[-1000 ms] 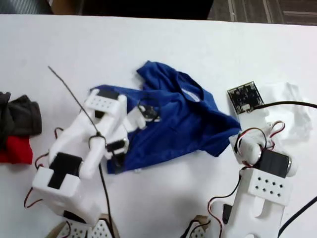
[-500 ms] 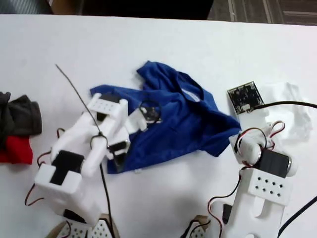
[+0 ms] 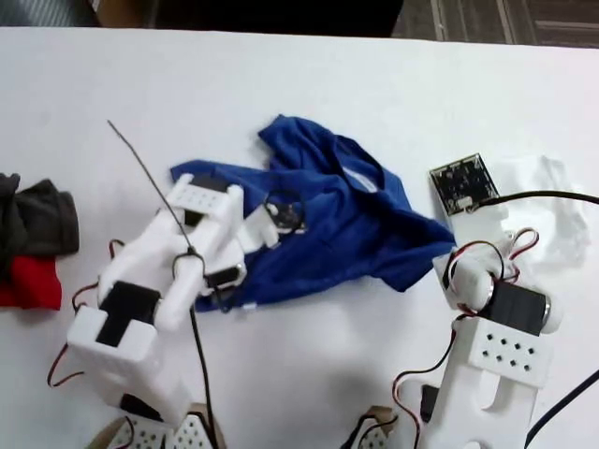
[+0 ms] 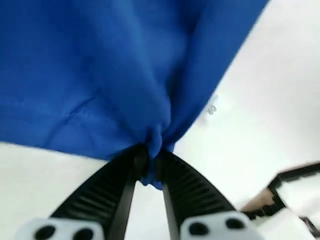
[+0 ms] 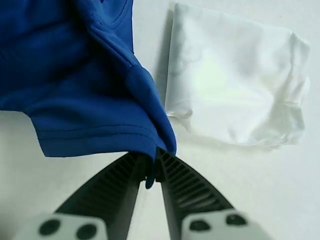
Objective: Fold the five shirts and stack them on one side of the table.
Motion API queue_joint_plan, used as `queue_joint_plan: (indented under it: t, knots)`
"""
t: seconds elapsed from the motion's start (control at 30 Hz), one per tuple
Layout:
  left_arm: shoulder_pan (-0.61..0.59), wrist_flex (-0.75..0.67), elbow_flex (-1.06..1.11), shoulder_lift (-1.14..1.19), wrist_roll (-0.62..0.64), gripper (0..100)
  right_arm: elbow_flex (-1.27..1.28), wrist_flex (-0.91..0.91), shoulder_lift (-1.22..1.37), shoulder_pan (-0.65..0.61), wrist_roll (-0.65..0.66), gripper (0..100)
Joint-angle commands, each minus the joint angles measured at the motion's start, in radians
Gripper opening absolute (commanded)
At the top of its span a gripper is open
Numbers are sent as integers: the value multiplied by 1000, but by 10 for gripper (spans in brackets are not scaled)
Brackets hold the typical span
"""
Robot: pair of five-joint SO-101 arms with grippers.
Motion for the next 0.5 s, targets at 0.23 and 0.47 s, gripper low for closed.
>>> queue_joint_plan:
  t: [0.23,0.47]
  knots:
    - [-9,301,-196,-144,-3,207,-5,-31,-24,-1,9,21]
    - [14,318,-134,-183,-31,234,-5,-35,-24,2,9,21]
